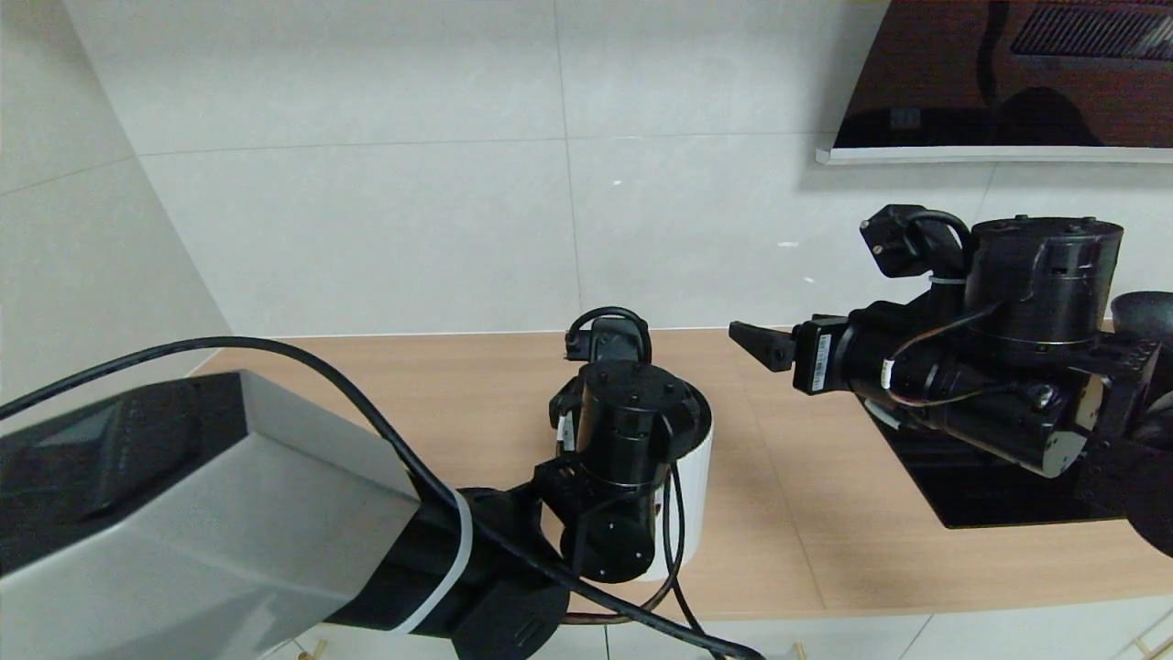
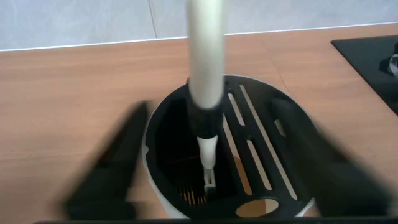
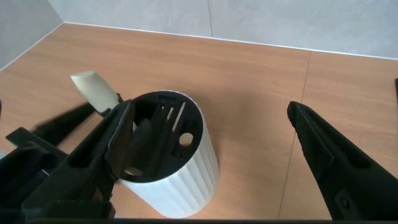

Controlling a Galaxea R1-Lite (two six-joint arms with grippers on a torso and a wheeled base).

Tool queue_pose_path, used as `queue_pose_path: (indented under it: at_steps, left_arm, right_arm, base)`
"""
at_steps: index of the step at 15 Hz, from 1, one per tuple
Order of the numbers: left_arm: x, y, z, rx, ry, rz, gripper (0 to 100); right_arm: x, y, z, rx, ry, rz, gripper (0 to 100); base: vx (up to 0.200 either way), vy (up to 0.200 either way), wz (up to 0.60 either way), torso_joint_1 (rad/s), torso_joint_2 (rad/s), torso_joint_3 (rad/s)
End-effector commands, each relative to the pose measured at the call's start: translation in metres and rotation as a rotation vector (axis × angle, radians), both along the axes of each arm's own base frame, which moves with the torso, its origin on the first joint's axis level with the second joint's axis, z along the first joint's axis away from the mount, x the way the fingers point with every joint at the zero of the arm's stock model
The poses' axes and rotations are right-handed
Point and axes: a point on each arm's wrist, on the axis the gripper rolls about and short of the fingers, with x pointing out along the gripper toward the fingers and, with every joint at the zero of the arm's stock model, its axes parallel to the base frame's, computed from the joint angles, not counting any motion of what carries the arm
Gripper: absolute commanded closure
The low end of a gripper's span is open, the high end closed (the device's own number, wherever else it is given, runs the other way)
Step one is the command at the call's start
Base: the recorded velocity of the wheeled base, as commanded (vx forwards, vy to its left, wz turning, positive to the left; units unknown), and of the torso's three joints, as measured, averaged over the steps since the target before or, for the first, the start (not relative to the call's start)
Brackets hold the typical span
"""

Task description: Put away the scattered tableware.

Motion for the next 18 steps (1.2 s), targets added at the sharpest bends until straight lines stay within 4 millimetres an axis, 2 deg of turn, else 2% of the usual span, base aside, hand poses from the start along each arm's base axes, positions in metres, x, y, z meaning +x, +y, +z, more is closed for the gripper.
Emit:
queue_pose_path:
  at_steps: [1,4,6,11,12,15,16,17,18]
  left_arm:
    - [0.000,0.001,0.002,-0.004,-0.003,0.000,0]
    - [-0.001,0.001,0.003,-0.008,-0.005,0.002,0]
    - [-0.010,0.011,0.017,-0.035,-0.027,-0.014,0]
    - [-0.064,0.075,0.113,-0.235,-0.202,-0.227,0]
    - [-0.073,0.089,0.126,-0.265,-0.235,-0.256,0]
    - [-0.081,0.134,0.159,-0.326,-0.343,-0.239,0]
    - [-0.084,0.149,0.167,-0.340,-0.378,-0.201,0]
    - [-0.085,0.155,0.168,-0.342,-0.386,-0.189,0]
    - [-0.093,0.184,0.172,-0.340,-0.427,-0.116,0]
  right_arm:
    - [0.000,0.000,0.000,0.000,0.000,0.000,0]
    - [0.000,0.000,0.000,0.001,0.001,-0.001,0]
    - [0.000,0.000,0.001,0.004,-0.003,-0.001,0]
    - [-0.001,-0.004,0.004,-0.044,-0.037,-0.012,0]
    - [-0.002,-0.008,0.009,-0.049,-0.057,-0.038,0]
    - [-0.008,-0.027,0.025,-0.015,-0.115,-0.114,0]
    - [-0.018,-0.037,0.033,0.005,-0.145,-0.128,0]
    - [-0.023,-0.041,0.034,0.010,-0.153,-0.131,0]
    - [-0.047,-0.059,0.039,0.027,-0.183,-0.146,0]
  base:
    - [0.000,0.000,0.00,0.000,0.00,0.000]
    - [0.000,0.000,0.00,0.000,0.00,0.000]
    - [0.000,0.000,0.00,0.000,0.00,0.000]
    - [0.000,0.000,0.00,0.000,0.00,0.000]
    - [0.000,0.000,0.00,0.000,0.00,0.000]
    - [0.000,0.000,0.00,0.000,0.00,0.000]
    - [0.000,0.000,0.00,0.000,0.00,0.000]
    - [0.000,0.000,0.00,0.000,0.00,0.000]
    - [0.000,0.000,0.00,0.000,0.00,0.000]
